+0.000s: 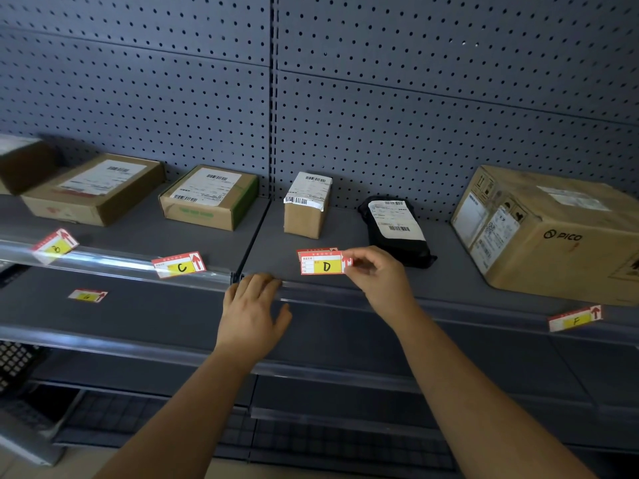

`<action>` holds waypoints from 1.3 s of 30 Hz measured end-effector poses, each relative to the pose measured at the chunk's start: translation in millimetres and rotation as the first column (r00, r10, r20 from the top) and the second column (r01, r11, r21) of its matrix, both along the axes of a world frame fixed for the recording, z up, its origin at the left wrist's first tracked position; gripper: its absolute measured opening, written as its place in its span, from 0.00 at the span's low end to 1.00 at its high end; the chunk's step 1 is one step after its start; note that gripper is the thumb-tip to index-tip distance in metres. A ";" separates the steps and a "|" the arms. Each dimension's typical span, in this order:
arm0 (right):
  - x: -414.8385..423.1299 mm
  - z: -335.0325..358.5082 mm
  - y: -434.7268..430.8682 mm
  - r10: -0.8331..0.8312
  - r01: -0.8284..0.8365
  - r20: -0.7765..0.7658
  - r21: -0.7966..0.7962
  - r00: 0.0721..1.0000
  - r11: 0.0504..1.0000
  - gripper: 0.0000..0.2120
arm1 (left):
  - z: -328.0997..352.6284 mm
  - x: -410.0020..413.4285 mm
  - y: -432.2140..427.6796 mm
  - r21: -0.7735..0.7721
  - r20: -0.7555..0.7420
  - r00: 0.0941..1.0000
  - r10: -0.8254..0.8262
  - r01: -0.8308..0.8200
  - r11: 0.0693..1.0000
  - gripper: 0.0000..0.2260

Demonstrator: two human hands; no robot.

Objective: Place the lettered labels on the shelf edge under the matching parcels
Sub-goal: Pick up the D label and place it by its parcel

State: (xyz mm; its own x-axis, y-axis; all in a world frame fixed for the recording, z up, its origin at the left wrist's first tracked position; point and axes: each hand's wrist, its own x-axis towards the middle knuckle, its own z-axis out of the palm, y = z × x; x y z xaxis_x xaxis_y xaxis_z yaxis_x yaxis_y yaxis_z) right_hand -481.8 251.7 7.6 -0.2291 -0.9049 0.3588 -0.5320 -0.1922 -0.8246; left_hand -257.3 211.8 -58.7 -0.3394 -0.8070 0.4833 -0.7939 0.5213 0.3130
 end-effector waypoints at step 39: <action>0.8 -1.3 3.1 -0.007 0.007 -0.024 -0.002 1.000 1.000 0.11 | 7.0 8.3 -1.8 0.058 0.070 0.998 0.004 -0.008 0.998 0.19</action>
State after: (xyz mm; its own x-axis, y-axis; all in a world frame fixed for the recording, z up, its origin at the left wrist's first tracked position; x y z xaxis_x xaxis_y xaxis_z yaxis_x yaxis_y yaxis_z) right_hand -481.0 254.8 6.4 -0.2263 -0.9025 0.3663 -0.5532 -0.1905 -0.8110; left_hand -249.0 210.0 -51.6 -0.3654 -0.8351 0.4112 -0.8179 0.4990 0.2866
